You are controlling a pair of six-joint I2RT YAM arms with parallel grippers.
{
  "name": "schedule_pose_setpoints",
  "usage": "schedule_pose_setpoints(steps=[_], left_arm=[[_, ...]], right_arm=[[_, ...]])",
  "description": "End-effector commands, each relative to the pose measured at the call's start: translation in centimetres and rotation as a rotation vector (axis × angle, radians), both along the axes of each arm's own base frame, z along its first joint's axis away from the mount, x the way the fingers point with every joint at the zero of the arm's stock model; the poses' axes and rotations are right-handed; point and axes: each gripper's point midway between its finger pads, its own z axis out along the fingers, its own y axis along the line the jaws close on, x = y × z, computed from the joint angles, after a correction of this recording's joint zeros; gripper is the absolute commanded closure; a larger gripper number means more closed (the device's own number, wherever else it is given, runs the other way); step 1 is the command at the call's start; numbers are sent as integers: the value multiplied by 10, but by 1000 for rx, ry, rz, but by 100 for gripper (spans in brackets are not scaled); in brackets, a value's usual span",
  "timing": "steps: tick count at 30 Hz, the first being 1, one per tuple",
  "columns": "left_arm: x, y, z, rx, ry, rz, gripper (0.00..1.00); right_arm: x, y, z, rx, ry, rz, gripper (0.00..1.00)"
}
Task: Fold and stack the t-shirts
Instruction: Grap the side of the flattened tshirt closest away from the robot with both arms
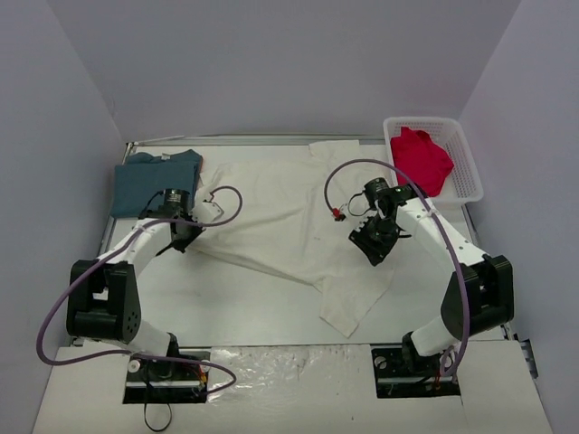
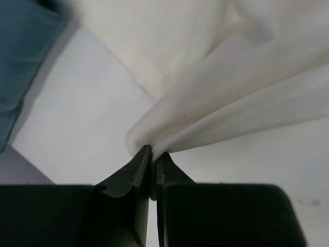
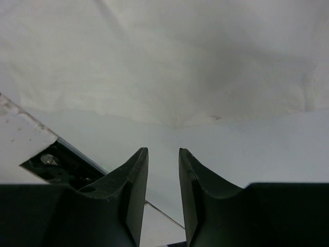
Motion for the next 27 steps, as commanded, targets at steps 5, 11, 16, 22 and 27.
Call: schedule_pose_setpoints(steps=[5, 11, 16, 22, 27], left_arm=[[52, 23, 33, 36, -151, 230, 98], [55, 17, 28, 11, -118, 241, 98], [52, 23, 31, 30, -148, 251, 98], [50, 23, 33, 30, -152, 248, 98], [48, 24, 39, 31, -176, 242, 98]], right_arm=[[-63, 2, -13, -60, 244, 216, 73], [-66, 4, -38, -94, 274, 264, 73], [-60, 8, -73, -125, 308, 266, 82], [-48, 7, -109, -170, 332, 233, 91], [-45, -10, -123, -220, 360, 194, 93]])
